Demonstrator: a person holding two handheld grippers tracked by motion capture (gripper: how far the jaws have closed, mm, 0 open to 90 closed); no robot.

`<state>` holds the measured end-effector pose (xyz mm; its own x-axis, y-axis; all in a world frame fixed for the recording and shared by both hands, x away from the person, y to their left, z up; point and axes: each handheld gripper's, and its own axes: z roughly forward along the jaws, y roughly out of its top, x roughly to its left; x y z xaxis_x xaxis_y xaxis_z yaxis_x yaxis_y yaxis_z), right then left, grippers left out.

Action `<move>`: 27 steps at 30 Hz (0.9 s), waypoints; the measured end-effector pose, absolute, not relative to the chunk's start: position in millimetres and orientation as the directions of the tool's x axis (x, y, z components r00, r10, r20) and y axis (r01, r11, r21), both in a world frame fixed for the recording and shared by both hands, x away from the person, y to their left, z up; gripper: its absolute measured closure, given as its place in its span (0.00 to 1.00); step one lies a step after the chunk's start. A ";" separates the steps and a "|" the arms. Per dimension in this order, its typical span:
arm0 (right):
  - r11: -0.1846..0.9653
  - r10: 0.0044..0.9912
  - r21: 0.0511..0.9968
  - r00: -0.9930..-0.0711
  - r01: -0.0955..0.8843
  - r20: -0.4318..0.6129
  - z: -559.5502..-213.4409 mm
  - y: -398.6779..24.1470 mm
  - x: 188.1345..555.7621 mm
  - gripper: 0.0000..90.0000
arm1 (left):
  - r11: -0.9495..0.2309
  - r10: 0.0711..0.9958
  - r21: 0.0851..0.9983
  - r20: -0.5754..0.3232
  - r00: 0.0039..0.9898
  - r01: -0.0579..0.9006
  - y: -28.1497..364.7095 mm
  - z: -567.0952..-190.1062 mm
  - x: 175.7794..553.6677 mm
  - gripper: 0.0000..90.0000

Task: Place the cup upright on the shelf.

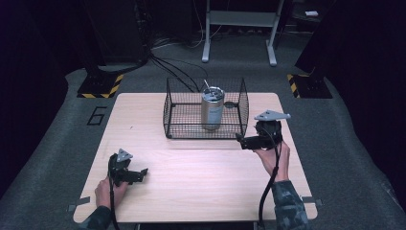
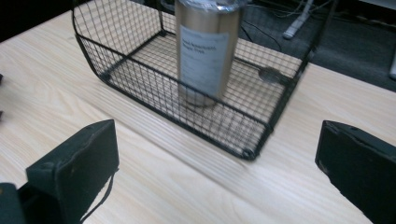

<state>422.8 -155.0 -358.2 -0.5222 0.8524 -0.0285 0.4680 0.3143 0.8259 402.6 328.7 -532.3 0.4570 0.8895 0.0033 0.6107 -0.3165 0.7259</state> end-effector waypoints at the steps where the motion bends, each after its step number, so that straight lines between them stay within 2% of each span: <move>1: 0.309 0.856 0.826 -0.517 0.471 -0.025 -360.9 -158.5 419.0 0.00 | -0.315 0.890 0.726 0.002 0.456 0.611 328.6 -532.4 402.5 0.00; 22: 0.208 0.937 0.767 -0.349 0.607 0.022 -445.1 -231.4 363.0 0.00 | -0.316 0.890 0.726 0.004 0.457 0.611 328.7 -532.3 402.6 0.00; 27: 0.182 0.948 0.745 -0.315 0.642 0.040 -475.4 -242.8 354.4 0.00 | -0.316 0.890 0.726 0.003 0.457 0.611 328.7 -532.3 402.6 0.00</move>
